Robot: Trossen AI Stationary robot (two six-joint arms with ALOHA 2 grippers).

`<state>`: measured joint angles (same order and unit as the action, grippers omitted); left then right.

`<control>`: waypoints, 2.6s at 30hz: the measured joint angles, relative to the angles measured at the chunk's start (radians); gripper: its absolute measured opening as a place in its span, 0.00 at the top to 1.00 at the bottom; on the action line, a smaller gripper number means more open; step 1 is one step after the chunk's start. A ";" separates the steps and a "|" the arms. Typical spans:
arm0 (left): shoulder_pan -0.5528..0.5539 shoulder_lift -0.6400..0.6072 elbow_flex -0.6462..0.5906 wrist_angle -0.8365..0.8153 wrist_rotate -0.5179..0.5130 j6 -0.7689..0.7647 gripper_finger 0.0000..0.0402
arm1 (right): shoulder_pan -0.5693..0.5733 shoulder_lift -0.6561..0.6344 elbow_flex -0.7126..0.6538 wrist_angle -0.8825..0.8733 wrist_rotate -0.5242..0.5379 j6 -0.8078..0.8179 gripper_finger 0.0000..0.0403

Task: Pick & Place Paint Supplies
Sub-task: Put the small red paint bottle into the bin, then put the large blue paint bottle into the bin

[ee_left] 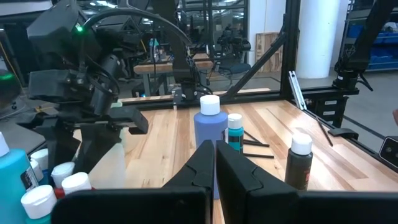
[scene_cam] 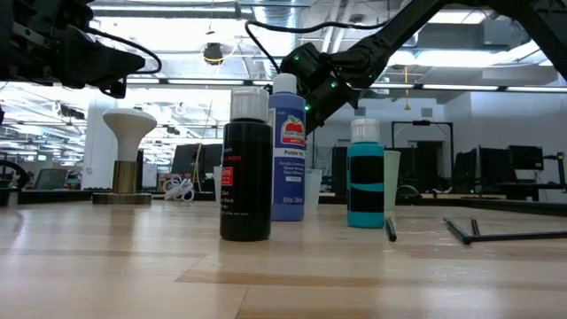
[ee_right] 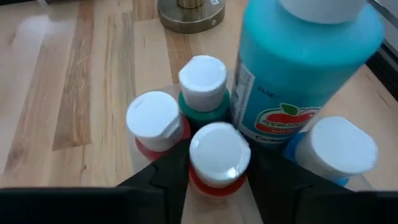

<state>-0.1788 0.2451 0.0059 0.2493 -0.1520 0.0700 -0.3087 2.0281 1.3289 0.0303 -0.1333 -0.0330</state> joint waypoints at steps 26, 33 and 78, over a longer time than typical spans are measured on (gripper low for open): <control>0.000 0.000 0.000 0.007 0.000 0.000 1.00 | 0.044 -0.050 0.329 -0.575 0.000 -0.097 0.47; 0.000 0.004 0.000 0.010 0.000 0.000 1.00 | 0.094 -0.291 0.368 -0.842 0.001 -0.085 0.48; 0.000 0.078 0.000 0.062 0.000 0.000 1.00 | 0.381 -0.303 -0.072 -0.311 0.078 0.042 0.36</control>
<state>-0.1790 0.3229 0.0059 0.3114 -0.1516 0.0702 0.0720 1.7248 1.2565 -0.2812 -0.0550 0.0087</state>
